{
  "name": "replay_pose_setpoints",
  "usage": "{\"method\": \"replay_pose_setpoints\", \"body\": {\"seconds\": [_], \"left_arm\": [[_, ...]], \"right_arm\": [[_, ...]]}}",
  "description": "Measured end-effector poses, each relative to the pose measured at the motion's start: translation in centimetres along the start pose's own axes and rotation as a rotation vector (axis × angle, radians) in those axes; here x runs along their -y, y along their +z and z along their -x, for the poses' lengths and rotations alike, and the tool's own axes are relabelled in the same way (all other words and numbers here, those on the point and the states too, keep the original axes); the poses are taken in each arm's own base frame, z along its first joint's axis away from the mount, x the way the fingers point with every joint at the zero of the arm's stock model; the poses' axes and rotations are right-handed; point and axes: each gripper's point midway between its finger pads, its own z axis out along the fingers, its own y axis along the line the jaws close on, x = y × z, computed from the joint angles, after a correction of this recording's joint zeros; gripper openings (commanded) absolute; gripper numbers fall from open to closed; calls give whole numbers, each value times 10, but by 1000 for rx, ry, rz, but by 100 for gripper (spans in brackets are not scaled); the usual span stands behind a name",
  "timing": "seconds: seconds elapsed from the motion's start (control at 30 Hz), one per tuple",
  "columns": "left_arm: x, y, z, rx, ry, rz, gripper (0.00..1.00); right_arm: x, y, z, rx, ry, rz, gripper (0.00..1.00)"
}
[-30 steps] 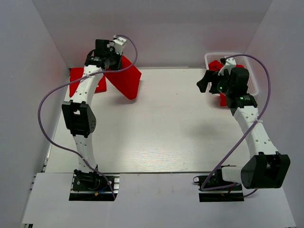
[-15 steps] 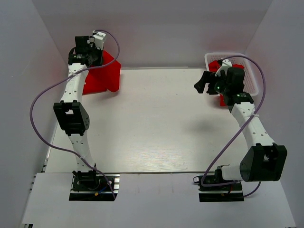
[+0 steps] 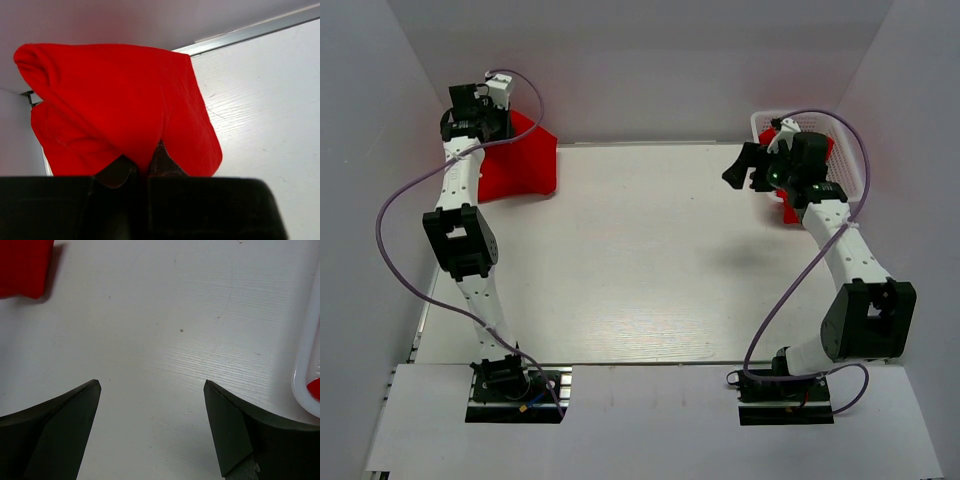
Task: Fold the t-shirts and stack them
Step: Put the neatly folded tshirt into the corner of the board with the left arm
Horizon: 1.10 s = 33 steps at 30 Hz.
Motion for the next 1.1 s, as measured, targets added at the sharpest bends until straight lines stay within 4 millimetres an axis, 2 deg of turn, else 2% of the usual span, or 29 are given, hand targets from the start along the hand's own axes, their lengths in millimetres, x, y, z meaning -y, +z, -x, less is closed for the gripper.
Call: {"method": "replay_pose_setpoints", "body": {"seconds": [0.2,0.33,0.43,0.53,0.7,0.77,0.83,0.87,0.9,0.93,0.97,1.0,1.1], "left_arm": [[-35,34,-44,-34,-45,23,0],[-63,45,-75,-64,-90,60,0],[-83,43,-83,-58,-107,103,0],[-102,39,-79,-23,-117,146,0],[-121,39,-81,7,-145,192,0],[-123,45,-87,4,-157,195,8],[-126,53,-99,-12,-181,210,9],[-128,56,-107,-26,-195,220,37],[-131,58,-116,-42,-210,238,43],[-134,60,-121,-54,-229,256,45],[-137,60,-128,-71,-245,283,82],[-141,60,-133,-84,-255,313,100],[-148,57,-136,-102,-303,361,100]], "right_arm": [[1,11,6,-8,9,13,90],[3,18,7,-16,14,15,90],[6,26,8,-29,20,17,90],[9,35,6,-49,32,21,90],[11,43,-2,-79,50,30,90],[11,45,-1,-81,53,35,90],[11,48,2,-80,52,38,90],[11,49,4,-79,52,40,90],[11,50,7,-76,50,44,90],[10,50,8,-73,49,46,90],[10,51,9,-72,48,47,90],[10,51,9,-73,49,48,90],[9,50,8,-82,53,53,90]]}}
